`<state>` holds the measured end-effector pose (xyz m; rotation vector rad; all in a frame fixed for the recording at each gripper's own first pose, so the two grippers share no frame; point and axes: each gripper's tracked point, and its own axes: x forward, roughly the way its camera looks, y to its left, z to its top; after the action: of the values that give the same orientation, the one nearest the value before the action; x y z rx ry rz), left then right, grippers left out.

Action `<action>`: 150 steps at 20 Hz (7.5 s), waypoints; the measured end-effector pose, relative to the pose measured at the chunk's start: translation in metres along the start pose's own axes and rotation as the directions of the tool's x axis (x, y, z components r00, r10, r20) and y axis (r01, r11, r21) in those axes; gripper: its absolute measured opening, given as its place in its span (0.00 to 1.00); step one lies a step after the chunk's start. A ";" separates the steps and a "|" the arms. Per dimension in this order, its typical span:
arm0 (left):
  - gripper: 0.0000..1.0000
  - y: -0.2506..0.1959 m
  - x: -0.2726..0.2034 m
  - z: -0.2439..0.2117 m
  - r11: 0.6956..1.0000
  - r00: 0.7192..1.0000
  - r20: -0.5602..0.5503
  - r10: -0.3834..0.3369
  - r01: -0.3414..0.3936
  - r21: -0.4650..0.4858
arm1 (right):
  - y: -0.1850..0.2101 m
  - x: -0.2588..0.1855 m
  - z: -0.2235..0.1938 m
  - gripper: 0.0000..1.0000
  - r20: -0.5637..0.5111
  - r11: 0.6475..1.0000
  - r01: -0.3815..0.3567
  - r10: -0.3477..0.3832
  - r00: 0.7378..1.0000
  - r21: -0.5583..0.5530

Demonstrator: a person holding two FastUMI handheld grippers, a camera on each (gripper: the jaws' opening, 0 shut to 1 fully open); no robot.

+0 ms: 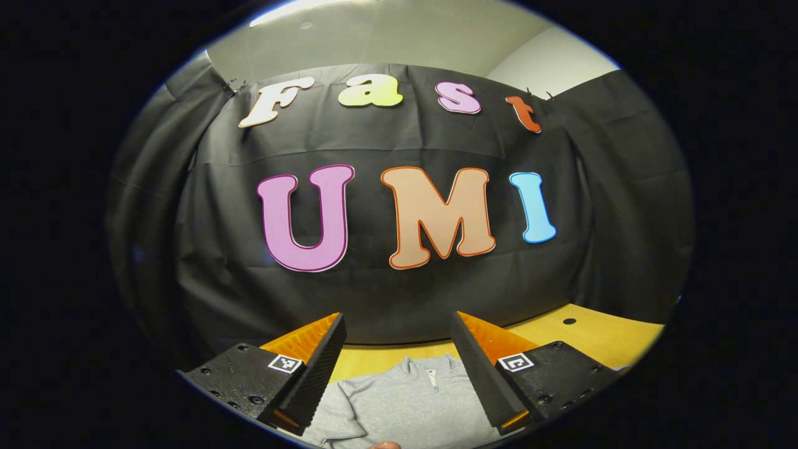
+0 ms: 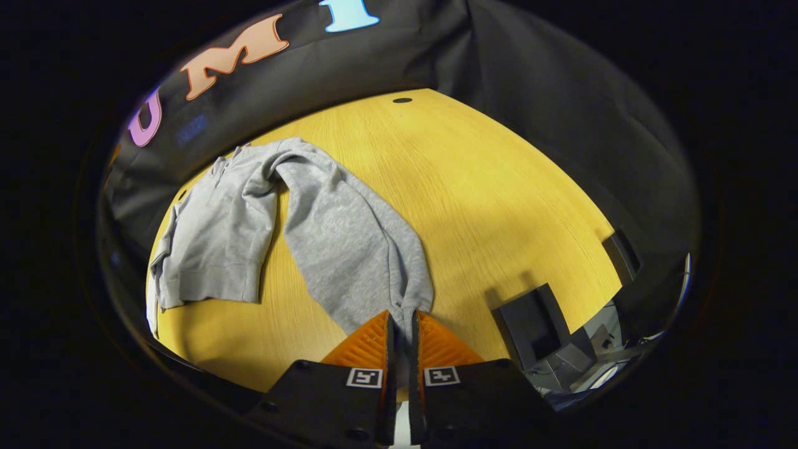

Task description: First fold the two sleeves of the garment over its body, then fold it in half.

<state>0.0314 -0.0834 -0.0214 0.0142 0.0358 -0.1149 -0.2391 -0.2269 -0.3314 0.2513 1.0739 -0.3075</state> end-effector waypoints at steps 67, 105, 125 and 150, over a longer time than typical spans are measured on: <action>0.98 0.337 -0.233 -0.138 0.769 0.707 -0.317 0.632 -0.623 0.146 | 0.605 0.057 0.084 0.39 -0.221 0.687 -0.692 0.656 0.721 -0.220; 0.02 0.299 -0.263 -0.341 0.735 0.459 -0.803 0.380 -0.677 -0.039 | 0.471 -0.038 0.125 0.96 0.087 0.646 -0.527 0.673 0.734 -0.552; 0.00 0.294 -0.081 -0.139 0.892 0.794 -0.502 0.344 -0.442 -0.089 | 0.342 -0.055 0.157 0.91 0.239 0.766 -0.441 0.590 0.771 -0.468; 0.00 -0.099 0.082 -0.091 0.959 0.870 -0.408 -0.277 0.279 -0.058 | 0.193 -0.072 0.135 0.96 0.361 0.910 -0.301 0.393 0.846 -0.285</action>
<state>0.0987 -0.1900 -0.1168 0.0358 0.4641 -0.4014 -0.0899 -0.0853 -0.1959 0.1696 0.6161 0.0904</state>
